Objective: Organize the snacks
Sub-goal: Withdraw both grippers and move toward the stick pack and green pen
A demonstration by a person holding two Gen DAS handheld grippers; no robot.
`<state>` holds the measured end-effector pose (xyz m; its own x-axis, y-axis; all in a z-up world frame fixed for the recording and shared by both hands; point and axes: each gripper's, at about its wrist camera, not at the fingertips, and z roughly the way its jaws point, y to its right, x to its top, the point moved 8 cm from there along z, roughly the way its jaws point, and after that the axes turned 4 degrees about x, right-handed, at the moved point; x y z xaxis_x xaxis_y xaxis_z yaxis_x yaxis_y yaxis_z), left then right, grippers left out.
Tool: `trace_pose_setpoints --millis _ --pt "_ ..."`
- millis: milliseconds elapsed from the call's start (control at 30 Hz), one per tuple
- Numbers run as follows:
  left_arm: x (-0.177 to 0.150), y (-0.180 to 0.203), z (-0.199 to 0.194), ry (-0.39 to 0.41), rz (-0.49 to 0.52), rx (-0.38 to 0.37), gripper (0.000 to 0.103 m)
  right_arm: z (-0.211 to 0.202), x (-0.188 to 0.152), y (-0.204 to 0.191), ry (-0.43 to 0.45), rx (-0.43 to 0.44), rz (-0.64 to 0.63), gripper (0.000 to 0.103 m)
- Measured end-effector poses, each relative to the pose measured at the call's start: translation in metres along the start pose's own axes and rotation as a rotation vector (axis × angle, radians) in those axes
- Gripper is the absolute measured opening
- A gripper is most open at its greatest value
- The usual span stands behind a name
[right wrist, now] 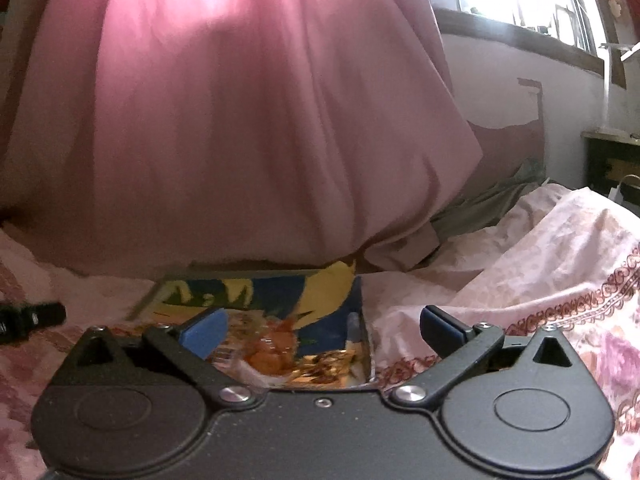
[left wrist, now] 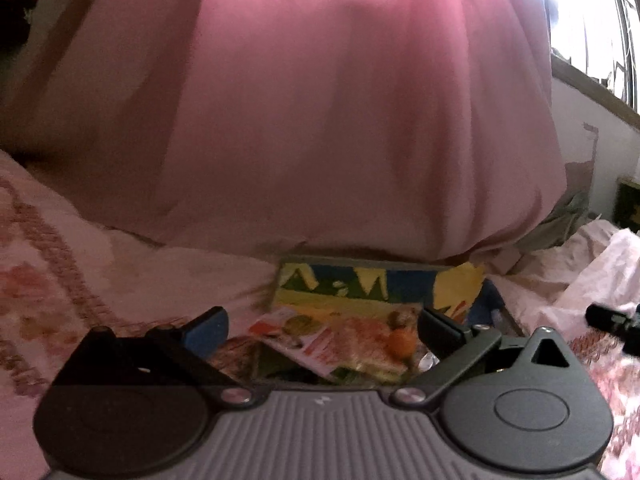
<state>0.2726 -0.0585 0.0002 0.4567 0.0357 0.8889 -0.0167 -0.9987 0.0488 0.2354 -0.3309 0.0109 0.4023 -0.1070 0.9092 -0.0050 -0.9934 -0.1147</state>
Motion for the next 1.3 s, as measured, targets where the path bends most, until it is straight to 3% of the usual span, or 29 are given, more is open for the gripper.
trace_pose_setpoints --millis 333,533,733,833,1033,1300 --pt "-0.034 -0.033 -0.068 -0.035 0.007 0.102 0.103 -0.041 -0.033 -0.067 -0.052 0.161 -0.079 0.102" --pt "-0.055 -0.059 -0.096 -0.107 0.043 0.309 0.103 -0.054 -0.057 -0.113 -0.087 0.236 -0.215 0.102" --pt "-0.063 -0.082 -0.113 -0.135 -0.001 0.403 0.103 -0.054 -0.076 -0.139 -0.130 0.278 -0.251 0.102" --pt "-0.063 -0.093 -0.111 -0.163 -0.033 0.469 0.103 -0.052 -0.082 -0.145 -0.148 0.282 -0.267 0.102" --pt "-0.065 -0.106 -0.087 -0.248 -0.042 0.456 0.103 -0.039 -0.084 -0.151 -0.171 0.275 -0.263 0.102" --pt "-0.054 -0.122 -0.042 -0.315 0.010 0.503 0.103 -0.022 -0.093 -0.167 -0.202 0.266 -0.301 0.102"
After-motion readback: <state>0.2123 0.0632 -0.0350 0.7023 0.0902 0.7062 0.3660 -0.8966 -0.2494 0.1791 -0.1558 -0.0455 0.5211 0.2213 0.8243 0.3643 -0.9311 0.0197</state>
